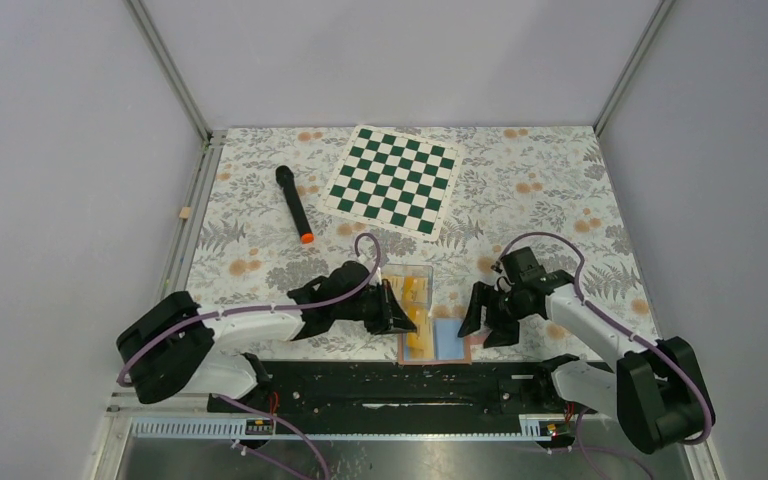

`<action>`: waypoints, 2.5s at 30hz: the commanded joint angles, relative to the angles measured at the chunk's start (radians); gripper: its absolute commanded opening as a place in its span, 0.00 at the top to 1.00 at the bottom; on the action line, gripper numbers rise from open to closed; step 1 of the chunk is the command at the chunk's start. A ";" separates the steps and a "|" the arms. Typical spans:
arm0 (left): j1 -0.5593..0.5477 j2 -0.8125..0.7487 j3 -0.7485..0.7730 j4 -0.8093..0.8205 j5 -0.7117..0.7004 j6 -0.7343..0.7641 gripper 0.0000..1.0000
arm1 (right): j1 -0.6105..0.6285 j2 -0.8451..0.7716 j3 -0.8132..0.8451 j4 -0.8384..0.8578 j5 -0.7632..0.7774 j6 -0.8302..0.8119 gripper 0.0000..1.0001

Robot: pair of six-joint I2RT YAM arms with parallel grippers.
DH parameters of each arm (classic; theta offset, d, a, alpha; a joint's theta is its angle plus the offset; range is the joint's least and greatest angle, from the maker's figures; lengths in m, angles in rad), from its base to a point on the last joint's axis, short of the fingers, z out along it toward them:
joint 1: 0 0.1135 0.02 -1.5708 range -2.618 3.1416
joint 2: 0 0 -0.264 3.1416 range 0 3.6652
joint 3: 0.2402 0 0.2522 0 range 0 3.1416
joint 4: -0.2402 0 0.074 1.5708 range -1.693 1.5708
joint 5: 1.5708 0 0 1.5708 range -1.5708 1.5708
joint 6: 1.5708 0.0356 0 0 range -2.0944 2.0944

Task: Put the credit cards into the card holder
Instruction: Insert the credit card into the card holder.

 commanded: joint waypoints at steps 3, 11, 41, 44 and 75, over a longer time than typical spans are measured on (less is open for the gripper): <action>-0.040 0.099 0.009 0.103 -0.131 -0.058 1.00 | -0.010 0.058 0.007 0.051 0.043 -0.023 0.29; -0.083 0.227 0.020 0.184 -0.190 -0.088 1.00 | -0.008 0.150 -0.046 0.176 -0.050 0.018 0.44; -0.083 0.125 0.041 -0.006 -0.311 0.041 1.00 | 0.195 0.144 -0.084 0.293 -0.043 0.185 0.57; -0.083 0.163 0.052 0.024 -0.292 0.046 1.00 | 0.195 0.150 -0.089 0.302 -0.044 0.183 0.60; -0.084 0.241 0.100 -0.006 -0.162 0.021 1.00 | 0.194 0.112 -0.121 0.355 -0.064 0.201 0.62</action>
